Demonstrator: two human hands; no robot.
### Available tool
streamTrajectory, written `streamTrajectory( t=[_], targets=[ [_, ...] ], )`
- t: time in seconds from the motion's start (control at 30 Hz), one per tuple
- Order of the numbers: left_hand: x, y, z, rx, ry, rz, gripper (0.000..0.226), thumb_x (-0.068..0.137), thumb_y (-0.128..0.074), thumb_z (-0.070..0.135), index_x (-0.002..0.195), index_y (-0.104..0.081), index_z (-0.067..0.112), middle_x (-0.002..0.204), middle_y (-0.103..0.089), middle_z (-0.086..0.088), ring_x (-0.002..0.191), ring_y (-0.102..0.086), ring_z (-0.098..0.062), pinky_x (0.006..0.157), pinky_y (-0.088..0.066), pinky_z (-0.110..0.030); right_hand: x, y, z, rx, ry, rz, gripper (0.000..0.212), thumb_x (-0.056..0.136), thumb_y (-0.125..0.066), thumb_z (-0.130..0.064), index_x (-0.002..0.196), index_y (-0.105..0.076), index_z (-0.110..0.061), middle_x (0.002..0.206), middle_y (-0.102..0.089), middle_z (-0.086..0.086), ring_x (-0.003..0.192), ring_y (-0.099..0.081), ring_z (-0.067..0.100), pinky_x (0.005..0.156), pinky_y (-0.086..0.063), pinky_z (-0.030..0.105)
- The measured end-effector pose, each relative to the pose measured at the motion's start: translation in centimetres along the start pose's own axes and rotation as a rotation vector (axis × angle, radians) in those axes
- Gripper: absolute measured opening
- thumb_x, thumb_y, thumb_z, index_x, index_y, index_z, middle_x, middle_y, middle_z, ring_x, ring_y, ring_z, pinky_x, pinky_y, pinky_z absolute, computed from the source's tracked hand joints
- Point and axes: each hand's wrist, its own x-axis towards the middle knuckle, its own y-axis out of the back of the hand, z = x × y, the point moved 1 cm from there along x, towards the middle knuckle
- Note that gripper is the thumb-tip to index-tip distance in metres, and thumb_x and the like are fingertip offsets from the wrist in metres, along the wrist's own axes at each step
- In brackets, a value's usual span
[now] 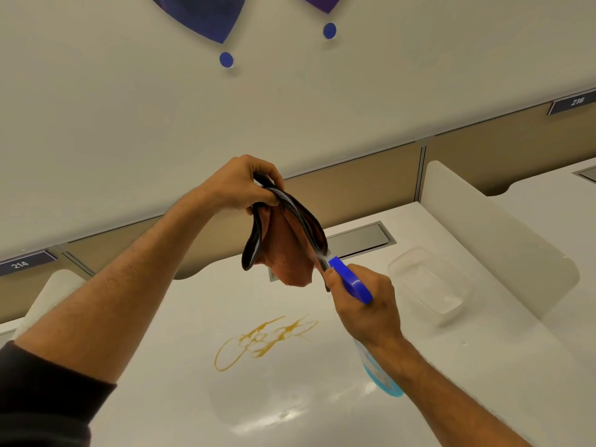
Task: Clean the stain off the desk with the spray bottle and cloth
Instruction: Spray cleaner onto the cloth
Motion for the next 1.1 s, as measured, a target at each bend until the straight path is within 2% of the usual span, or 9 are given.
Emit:
streamTrajectory(
  t=[0.17, 0.47, 0.57, 0.67, 0.8, 0.9, 0.97, 1.03, 1.1],
  targets=[
    [0.2, -0.2, 0.2, -0.060, 0.001, -0.021, 0.020, 0.085, -0.073, -0.001, 0.092, -0.073, 0.017, 0.089, -0.075, -0.015, 0.062, -0.073, -0.027, 0.050, -0.060, -0.030, 0.5, -0.9, -1.0, -0.001, 0.060, -0.070, 0.022, 0.086, -0.061, -0.041, 0.086, -0.059, -0.019, 0.066, -0.057, -0.006, 0.055, -0.058, 0.012, 0.055, -0.051, 0.010],
    [0.5, -1.3, -0.4, -0.037, -0.029, -0.251, 0.036, 0.091, -0.051, -0.013, 0.093, -0.074, 0.014, 0.092, -0.073, -0.006, 0.060, -0.067, -0.018, 0.047, -0.057, -0.028, 0.0, -0.7, 0.3, -0.004, -0.065, -0.105, 0.012, 0.089, -0.068, -0.029, 0.085, -0.058, -0.024, 0.063, -0.054, -0.015, 0.055, -0.059, 0.014, 0.052, -0.048, 0.006],
    [0.7, -1.5, -1.1, 0.019, 0.008, -0.309, 0.040, 0.089, -0.049, -0.016, 0.074, -0.072, 0.013, 0.082, -0.071, -0.013, 0.061, -0.070, -0.023, 0.046, -0.056, -0.026, 0.4, -0.5, 0.4, -0.021, -0.069, -0.114, 0.012, 0.090, -0.067, -0.028, 0.083, -0.060, -0.023, 0.063, -0.057, -0.010, 0.056, -0.060, 0.015, 0.052, -0.049, 0.009],
    [1.1, -2.4, -1.6, 0.245, 0.043, -0.409, 0.049, 0.078, -0.039, -0.016, 0.059, -0.067, 0.019, 0.083, -0.072, -0.019, 0.062, -0.072, -0.028, 0.053, -0.059, -0.031, 0.6, -0.3, 0.6, 0.002, -0.078, -0.107, 0.011, 0.090, -0.067, -0.028, 0.084, -0.059, -0.025, 0.063, -0.057, -0.013, 0.061, -0.062, 0.013, 0.054, -0.050, 0.008],
    [1.0, -3.8, -2.4, 0.539, 0.072, -0.515, 0.058, 0.083, -0.040, -0.010, 0.086, -0.081, 0.030, 0.096, -0.073, -0.002, 0.055, -0.064, -0.012, 0.054, -0.051, -0.023, 0.5, 0.0, 0.5, -0.001, -0.074, -0.094, 0.019, 0.089, -0.068, -0.029, 0.078, -0.053, -0.035, 0.065, -0.056, -0.015, 0.057, -0.060, 0.016, 0.052, -0.049, 0.007],
    [0.6, -4.1, -3.1, 0.539, 0.083, -0.499, 0.059, 0.093, -0.040, -0.009, 0.122, -0.075, 0.029, 0.106, -0.066, -0.001, 0.065, -0.066, -0.015, 0.048, -0.046, -0.014, 0.5, 0.2, 0.6, 0.006, -0.097, -0.099, 0.021, 0.089, -0.067, -0.032, 0.076, -0.051, -0.037, 0.066, -0.057, -0.015, 0.059, -0.062, 0.019, 0.050, -0.049, 0.009],
    [0.3, -3.6, -3.5, 0.485, 0.066, -0.462, 0.057, 0.093, -0.045, -0.007, 0.131, -0.070, 0.028, 0.106, -0.063, 0.000, 0.071, -0.066, -0.016, 0.045, -0.046, -0.010, 0.5, 0.2, 0.6, 0.025, -0.107, -0.106, 0.021, 0.089, -0.067, -0.033, 0.075, -0.052, -0.037, 0.067, -0.059, -0.013, 0.060, -0.062, 0.019, 0.051, -0.050, 0.009],
    [0.1, -2.8, -3.6, 0.425, 0.054, -0.406, 0.056, 0.090, -0.054, -0.002, 0.134, -0.067, 0.030, 0.112, -0.063, -0.003, 0.081, -0.068, -0.023, 0.052, -0.054, -0.016, 0.6, 0.2, 0.3, 0.055, -0.109, -0.108, 0.018, 0.087, -0.065, -0.039, 0.075, -0.053, -0.037, 0.066, -0.060, -0.012, 0.060, -0.063, 0.020, 0.052, -0.052, 0.011],
    [-0.1, -1.7, -3.5, 0.359, 0.056, -0.348, 0.058, 0.086, -0.064, 0.003, 0.135, -0.065, 0.035, 0.122, -0.062, -0.003, 0.096, -0.068, -0.029, 0.072, -0.062, -0.036, 0.7, 0.0, -0.1, 0.083, -0.105, -0.100, 0.015, 0.083, -0.060, -0.046, 0.074, -0.054, -0.035, 0.065, -0.061, -0.011, 0.061, -0.064, 0.021, 0.052, -0.056, 0.017]
  ],
)
